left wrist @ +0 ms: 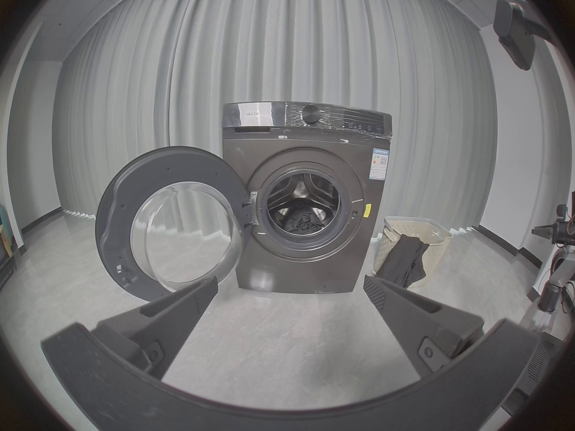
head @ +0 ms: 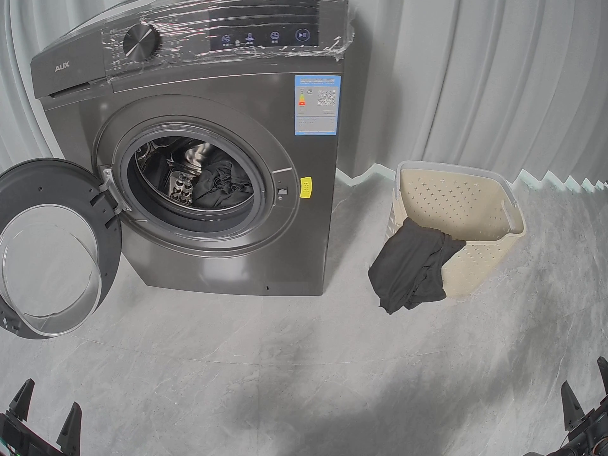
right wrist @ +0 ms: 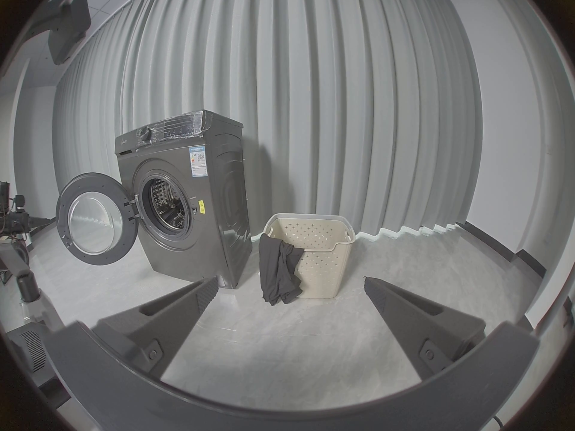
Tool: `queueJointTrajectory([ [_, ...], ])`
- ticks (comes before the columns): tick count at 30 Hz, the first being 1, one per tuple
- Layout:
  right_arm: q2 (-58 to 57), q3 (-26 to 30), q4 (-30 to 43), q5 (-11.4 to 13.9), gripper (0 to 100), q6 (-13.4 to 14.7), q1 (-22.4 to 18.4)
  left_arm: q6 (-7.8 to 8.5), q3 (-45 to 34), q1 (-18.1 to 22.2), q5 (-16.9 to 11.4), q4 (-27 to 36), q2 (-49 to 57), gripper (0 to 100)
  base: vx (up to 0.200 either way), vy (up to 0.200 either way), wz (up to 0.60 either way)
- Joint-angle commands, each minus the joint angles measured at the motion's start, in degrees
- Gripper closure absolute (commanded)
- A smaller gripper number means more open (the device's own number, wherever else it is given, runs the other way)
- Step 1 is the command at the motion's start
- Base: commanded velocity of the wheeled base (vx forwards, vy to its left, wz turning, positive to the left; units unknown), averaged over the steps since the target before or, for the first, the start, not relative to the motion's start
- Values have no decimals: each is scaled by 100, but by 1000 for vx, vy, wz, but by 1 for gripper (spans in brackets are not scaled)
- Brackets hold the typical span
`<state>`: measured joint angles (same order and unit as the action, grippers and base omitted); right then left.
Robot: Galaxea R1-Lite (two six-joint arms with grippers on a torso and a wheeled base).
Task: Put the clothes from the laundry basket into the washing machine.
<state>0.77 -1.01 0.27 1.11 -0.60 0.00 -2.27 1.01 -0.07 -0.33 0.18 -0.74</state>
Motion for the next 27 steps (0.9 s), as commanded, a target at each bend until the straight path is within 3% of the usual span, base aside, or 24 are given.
queueJointTrajectory([
  [1,-77,101,0,3,0,-2,0,-2,-84,-1,-2,-1,66,0,0,-200,0],
  [9,-77,101,0,3,0,-2,9,7,-84,-1,-2,-1,66,0,0,-200,0],
  [15,-77,101,0,3,0,-11,0,25,-84,-1,-11,-1,66,0,0,0,0],
  [27,-77,101,0,3,0,-2,0,-2,-84,-1,-11,-1,66,0,200,0,0],
])
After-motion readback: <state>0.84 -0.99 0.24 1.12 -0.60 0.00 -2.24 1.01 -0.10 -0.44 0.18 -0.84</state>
